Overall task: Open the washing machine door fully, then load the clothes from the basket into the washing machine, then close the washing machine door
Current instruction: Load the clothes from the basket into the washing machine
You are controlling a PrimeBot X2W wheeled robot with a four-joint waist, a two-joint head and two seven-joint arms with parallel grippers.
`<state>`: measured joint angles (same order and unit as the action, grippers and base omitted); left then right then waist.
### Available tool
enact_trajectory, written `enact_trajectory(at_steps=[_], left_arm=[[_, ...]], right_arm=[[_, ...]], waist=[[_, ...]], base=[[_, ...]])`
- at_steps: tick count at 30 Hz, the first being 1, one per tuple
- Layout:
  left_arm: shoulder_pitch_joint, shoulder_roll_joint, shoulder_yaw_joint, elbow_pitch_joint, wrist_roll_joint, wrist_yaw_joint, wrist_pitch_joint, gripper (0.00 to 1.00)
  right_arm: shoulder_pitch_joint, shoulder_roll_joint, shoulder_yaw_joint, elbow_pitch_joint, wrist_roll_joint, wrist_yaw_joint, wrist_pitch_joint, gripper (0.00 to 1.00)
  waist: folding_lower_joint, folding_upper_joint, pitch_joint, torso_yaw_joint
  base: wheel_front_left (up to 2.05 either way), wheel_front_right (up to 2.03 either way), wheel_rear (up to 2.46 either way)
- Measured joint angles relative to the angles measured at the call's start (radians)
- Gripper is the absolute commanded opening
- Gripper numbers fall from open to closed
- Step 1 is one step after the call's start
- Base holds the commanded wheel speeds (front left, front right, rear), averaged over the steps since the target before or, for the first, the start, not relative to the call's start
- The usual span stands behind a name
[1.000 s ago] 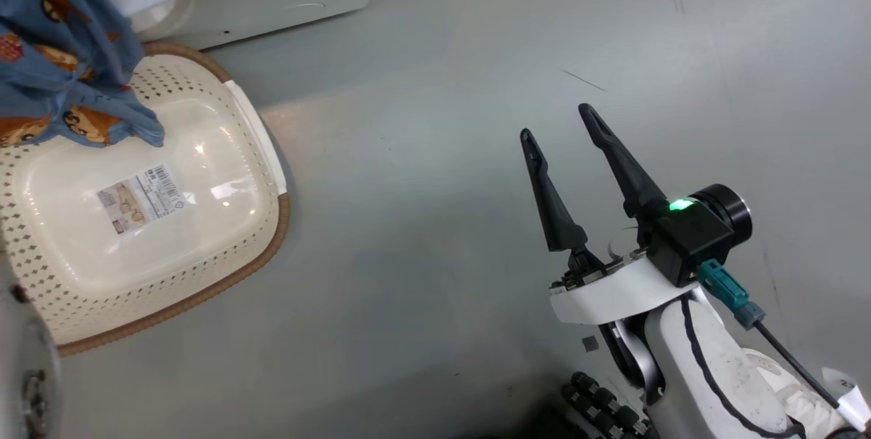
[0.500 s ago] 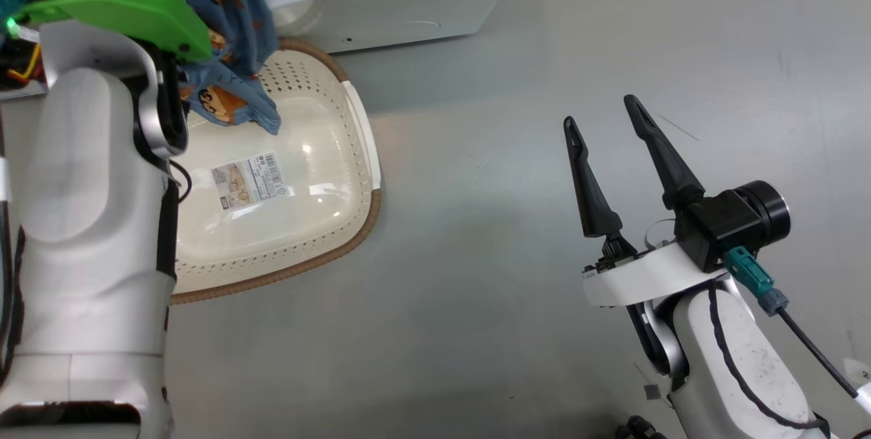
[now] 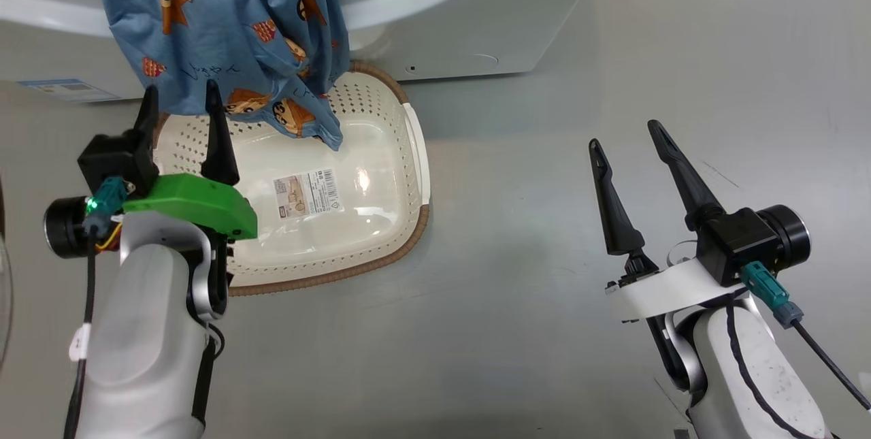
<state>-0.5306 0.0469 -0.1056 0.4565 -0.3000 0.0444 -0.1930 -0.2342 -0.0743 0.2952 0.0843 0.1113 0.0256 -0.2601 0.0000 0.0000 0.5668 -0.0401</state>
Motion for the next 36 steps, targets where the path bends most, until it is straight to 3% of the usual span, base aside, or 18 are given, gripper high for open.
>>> enact_trajectory(at_steps=[15,29,36], left_arm=[[0.242,0.000,0.005,-0.139,-0.021,0.006,-0.038,1.00],[0.358,0.003,0.014,-0.279,-0.034,0.013,-0.039,1.00],[0.367,0.012,0.006,-0.278,-0.055,-0.019,-0.031,1.00]], right_arm=[[0.028,-0.012,-0.015,0.003,-0.017,0.026,0.000,1.00],[0.061,-0.013,-0.025,-0.008,-0.031,0.040,0.000,1.00],[0.060,-0.007,-0.014,-0.021,-0.044,0.046,0.000,1.00]], waist=[[0.0000,0.0000,-0.066,0.031],[0.0000,0.0000,-0.074,0.019],[0.0000,0.0000,-0.051,-0.012]], base=[[0.00,0.00,0.00],[0.00,0.00,0.00],[0.00,0.00,0.00]])
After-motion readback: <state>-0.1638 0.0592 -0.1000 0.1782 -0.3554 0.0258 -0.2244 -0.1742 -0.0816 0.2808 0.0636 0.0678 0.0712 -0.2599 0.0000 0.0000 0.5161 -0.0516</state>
